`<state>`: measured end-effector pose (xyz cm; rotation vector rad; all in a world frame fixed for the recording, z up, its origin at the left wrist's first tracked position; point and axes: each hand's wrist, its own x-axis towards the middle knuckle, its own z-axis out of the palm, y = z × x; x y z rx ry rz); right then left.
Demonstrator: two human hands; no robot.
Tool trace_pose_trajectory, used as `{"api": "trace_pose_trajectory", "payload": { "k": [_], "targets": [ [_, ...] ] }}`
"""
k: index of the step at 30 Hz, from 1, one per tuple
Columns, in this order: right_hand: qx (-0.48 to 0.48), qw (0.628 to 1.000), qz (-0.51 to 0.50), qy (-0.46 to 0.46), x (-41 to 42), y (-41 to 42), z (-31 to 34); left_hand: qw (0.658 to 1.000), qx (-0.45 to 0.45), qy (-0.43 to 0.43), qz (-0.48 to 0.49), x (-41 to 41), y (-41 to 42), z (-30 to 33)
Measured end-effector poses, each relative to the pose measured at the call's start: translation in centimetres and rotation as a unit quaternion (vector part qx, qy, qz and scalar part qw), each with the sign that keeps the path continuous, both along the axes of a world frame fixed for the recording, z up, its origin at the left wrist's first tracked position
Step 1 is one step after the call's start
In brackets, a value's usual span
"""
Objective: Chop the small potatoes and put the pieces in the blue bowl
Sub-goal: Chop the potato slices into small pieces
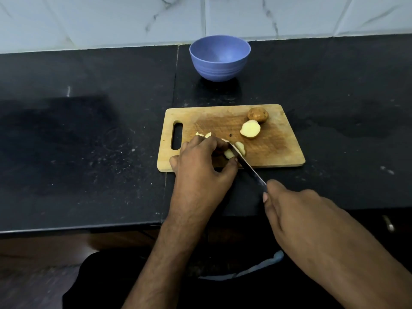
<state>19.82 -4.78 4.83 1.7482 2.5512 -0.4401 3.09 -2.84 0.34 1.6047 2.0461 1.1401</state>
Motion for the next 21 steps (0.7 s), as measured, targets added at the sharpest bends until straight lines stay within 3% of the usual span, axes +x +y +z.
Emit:
{"api": "trace_pose_trajectory", "payload": {
  "k": [5, 9, 17, 21],
  "targets": [
    [0.029, 1.0, 0.002, 0.003, -1.6, 0.8, -1.2, 1.0, 0.016, -0.015, 0.012, 0.2, -0.1, 0.2],
    [0.032, 0.998, 0.004, 0.059, -0.6, 1.0, -1.0, 0.999, 0.026, -0.015, 0.025, 0.2, -0.2, 0.3],
    [0.012, 0.989, -0.018, 0.143, 1.3, 0.0, -0.8, 0.998, -0.011, 0.055, 0.033, 0.5, 0.1, 0.3],
    [0.015, 0.99, -0.007, 0.14, 1.0, -0.3, -0.5, 0.999, 0.018, -0.008, 0.037, 0.2, -0.2, 0.3]
  ]
}}
